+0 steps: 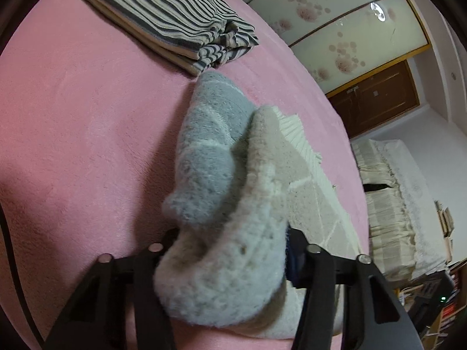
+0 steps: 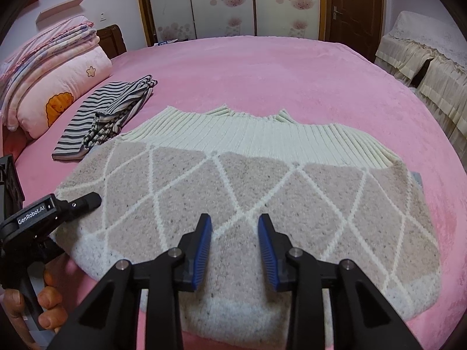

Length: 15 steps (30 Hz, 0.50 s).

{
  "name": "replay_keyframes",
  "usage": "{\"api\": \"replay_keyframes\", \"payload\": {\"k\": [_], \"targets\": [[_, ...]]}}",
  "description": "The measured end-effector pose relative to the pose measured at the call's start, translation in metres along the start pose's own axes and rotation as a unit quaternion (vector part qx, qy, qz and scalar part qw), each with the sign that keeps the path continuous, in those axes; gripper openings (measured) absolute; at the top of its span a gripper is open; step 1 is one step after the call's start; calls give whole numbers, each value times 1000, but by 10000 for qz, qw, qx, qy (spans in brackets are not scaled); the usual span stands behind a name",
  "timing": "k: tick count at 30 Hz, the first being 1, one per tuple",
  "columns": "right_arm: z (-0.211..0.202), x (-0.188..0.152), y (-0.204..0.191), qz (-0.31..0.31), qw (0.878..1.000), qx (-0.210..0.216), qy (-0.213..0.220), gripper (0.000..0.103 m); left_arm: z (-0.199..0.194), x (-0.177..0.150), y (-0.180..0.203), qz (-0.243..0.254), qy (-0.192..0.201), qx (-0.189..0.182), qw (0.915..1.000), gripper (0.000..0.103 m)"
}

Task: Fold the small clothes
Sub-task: 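Grasp the sweater's side edge with the left gripper and fold it over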

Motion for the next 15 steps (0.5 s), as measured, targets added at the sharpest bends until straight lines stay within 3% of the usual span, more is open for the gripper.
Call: {"api": "replay_keyframes", "payload": {"k": [4, 15], "targets": [[2, 3, -4, -12, 10000, -44, 37, 25, -5, 0, 11, 326, -27, 159, 9993, 33], [4, 14, -11, 26, 9998, 129, 137, 11, -30, 3, 53, 1048, 111, 685, 9921, 30]]}}
Point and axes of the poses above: each gripper's, at about its wrist camera, not at the fingertips, and z roughly the way its jaws point, y to its right, x to its top, the point moved 1 cm from there along z, roughly the way its jaws point, and after that the axes turned 9 degrees about z, right-handed, at the moved point
